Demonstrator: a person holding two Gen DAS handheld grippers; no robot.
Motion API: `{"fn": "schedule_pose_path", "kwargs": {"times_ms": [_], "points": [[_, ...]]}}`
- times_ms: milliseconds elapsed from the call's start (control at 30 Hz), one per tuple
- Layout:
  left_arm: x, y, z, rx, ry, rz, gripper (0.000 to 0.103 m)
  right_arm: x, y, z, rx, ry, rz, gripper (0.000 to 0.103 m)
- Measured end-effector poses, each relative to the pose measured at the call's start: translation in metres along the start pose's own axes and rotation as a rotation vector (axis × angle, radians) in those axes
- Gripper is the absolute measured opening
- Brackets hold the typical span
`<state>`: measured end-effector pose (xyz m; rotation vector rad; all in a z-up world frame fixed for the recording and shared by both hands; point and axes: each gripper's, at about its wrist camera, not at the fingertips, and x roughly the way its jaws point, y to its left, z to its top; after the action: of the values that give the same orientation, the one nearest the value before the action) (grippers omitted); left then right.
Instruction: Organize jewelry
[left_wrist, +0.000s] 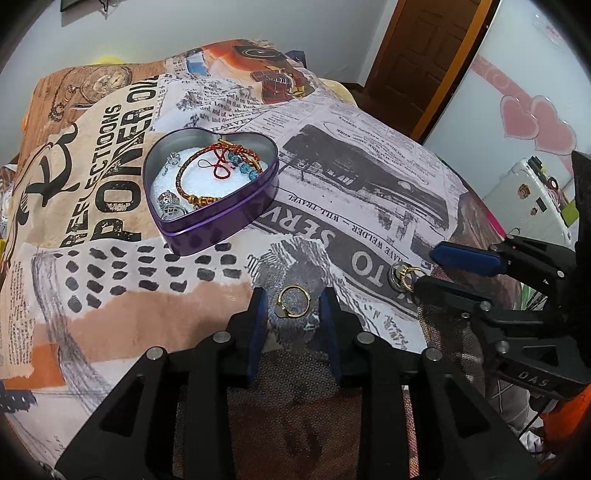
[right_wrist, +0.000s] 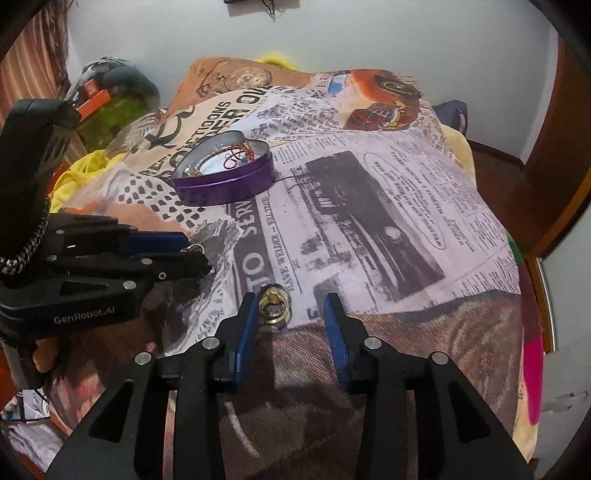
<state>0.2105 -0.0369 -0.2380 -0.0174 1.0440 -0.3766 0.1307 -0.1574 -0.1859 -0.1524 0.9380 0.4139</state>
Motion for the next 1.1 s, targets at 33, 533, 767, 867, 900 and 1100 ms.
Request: {"fn": "schedule_pose_path", "kwargs": {"times_ms": [33,533,767,867,900,1100], "points": [[0.000,0.000,0.000,-0.002,-0.001,-0.001,0.025,-0.001,-0.001,-0.001,0.004,0.001,0.001,0.033],[-0.006,-0.002,-0.006,-0.004,-0.018,0.006,0.018,-0.001,0.010,-0.004,-0.017,-0.009,0.046,0.024],[-0.010,-0.001,-0.008,-0.012,-0.024,0.007,0.018,0.004,0.014,-0.003,-0.026,-0.013,0.039,0.009],[-0.012,0.001,-0.009,-0.019,-0.027,0.007,0.018,0.003,0.013,-0.003,-0.022,-0.020,0.042,0.007],[-0.013,0.002,-0.009,-0.021,-0.029,0.008,0.018,0.002,0.013,-0.002,-0.023,-0.022,0.043,0.007],[-0.019,0.003,-0.010,-0.025,-0.039,0.008,0.018,-0.004,0.013,0.000,-0.024,-0.023,0.048,0.009]]}}
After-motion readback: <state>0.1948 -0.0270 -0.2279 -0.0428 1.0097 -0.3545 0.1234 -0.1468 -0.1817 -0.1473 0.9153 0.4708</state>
